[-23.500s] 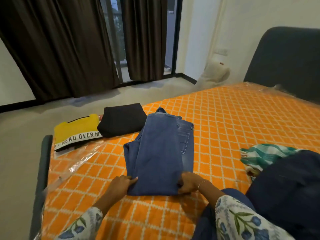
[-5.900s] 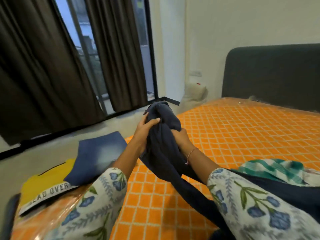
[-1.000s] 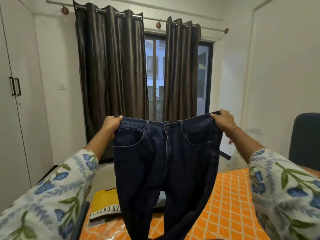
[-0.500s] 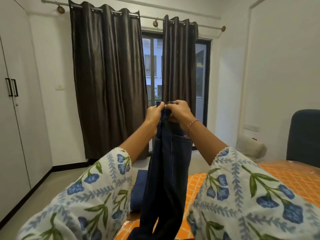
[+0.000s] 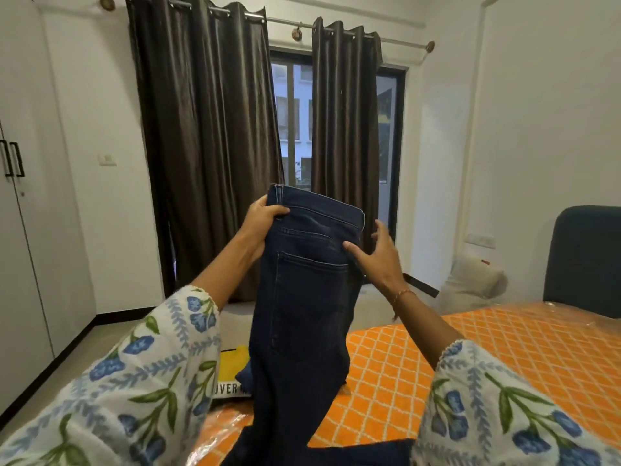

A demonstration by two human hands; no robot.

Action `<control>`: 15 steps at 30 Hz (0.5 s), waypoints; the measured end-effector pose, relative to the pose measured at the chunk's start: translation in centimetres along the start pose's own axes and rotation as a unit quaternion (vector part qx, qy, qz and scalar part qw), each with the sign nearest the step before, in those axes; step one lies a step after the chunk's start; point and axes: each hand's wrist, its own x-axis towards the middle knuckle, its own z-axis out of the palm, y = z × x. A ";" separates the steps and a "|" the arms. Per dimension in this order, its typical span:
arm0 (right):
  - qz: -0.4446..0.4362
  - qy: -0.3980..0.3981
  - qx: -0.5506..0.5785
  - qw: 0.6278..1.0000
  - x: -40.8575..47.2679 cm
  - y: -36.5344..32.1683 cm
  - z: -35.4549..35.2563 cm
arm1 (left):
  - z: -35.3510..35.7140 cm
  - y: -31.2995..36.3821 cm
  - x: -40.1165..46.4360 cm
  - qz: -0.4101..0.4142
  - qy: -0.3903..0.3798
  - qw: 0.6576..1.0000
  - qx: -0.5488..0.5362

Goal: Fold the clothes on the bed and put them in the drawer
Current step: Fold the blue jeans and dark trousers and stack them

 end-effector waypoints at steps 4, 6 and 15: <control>0.167 -0.138 0.311 0.925 -0.7 -0.2 0.5 | -1.7 0.9 -0.5 0.007 -0.055 0.998 -0.040; 0.135 -0.168 0.312 0.925 -0.4 -0.9 0.5 | -2.9 0.9 -0.7 0.007 -0.074 0.997 -0.035; 0.122 -0.210 0.371 0.896 1.0 -5.7 0.1 | -7.0 -3.5 -2.9 -0.135 -0.065 0.974 -0.173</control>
